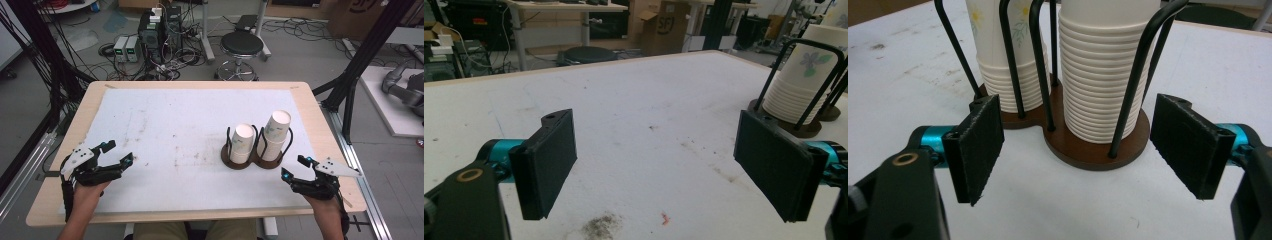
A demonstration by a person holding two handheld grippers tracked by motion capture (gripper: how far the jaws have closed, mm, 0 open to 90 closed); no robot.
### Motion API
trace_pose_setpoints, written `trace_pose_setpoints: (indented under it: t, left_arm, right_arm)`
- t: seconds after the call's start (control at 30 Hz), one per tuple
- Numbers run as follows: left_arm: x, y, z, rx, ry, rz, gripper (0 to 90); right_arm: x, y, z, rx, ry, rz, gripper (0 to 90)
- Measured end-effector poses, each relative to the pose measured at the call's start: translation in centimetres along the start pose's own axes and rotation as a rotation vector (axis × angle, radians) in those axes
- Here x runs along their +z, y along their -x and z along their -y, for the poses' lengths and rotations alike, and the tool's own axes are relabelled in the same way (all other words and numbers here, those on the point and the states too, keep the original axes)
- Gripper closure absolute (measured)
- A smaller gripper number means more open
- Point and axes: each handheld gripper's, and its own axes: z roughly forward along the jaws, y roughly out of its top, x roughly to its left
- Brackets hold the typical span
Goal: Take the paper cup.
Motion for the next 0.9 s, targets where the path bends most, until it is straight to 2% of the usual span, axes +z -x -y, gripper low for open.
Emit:
trace_pose_setpoints:
  t: [0.07,0.13,0.3,0.33,0.5,0.6,0.63,0.67,0.7,0.73,0.77,0.8,0.83,0.87,0.9]
  left_arm:
    - [0.1,0.0,0.0,-0.005,-0.002,0.004,16.6]
    - [0.5,0.2,-0.2,-0.02,-0.001,0.025,16.5]
    - [1.0,0.3,-0.4,-0.021,-0.005,0.044,16.5]
    - [1.2,0.3,-0.7,-0.03,-0.001,0.062,16.5]
    - [1.7,0.7,-1.3,-0.032,0.01,0.098,16.5]
    - [2.7,1.4,-2.2,-0.013,0.017,0.137,16.5]
    - [2.7,1.4,-2.2,-0.013,0.017,0.137,16.5]
    - [3.6,2.0,-3.0,-0.005,0.028,0.163,16.5]
    - [3.6,2.0,-3.0,-0.005,0.028,0.163,16.5]
    - [4.7,2.8,-3.7,0.002,0.041,0.197,16.6]
    - [4.7,2.8,-3.7,0.002,0.041,0.197,16.9]
    - [5.9,3.9,-4.4,0.011,0.045,0.235,16.9]
    - [5.9,3.9,-4.4,0.011,0.045,0.235,16.9]
    - [7.2,4.9,-5.1,0.027,0.041,0.27,16.9]
    - [7.2,4.9,-5.1,0.027,0.041,0.27,17.0]
  right_arm:
    - [0.0,0.1,0.0,0.003,0.001,0.0,22.1]
    - [0.0,0.1,0.0,0.005,-0.002,0.0,22.1]
    - [-0.1,0.2,0.2,0.015,-0.001,0.003,22.1]
    - [-0.1,0.1,0.2,0.013,0.0,0.004,22.1]
    - [-0.2,-0.1,0.0,0.005,-0.003,0.007,22.1]
    - [-0.2,-0.2,-0.1,0.003,-0.001,0.008,22.1]
    - [-0.1,-0.2,-0.1,0.003,-0.001,0.007,22.1]
    - [0.0,-0.3,-0.1,0.003,-0.005,0.007,22.1]
    - [0.0,-0.3,-0.1,0.003,-0.005,0.007,22.1]
    - [0.1,-0.3,-0.2,-0.001,-0.005,0.004,22.1]
    - [0.2,-0.3,-0.2,-0.006,-0.007,0.004,22.1]
    - [0.3,-0.3,-0.2,-0.008,-0.009,0.0,22.1]
    - [0.3,-0.3,-0.1,-0.002,-0.011,-0.001,22.1]
    - [0.4,-0.3,-0.1,-0.009,-0.014,-0.002,22.1]
    - [0.4,-0.3,-0.1,-0.009,-0.014,-0.002,22.1]
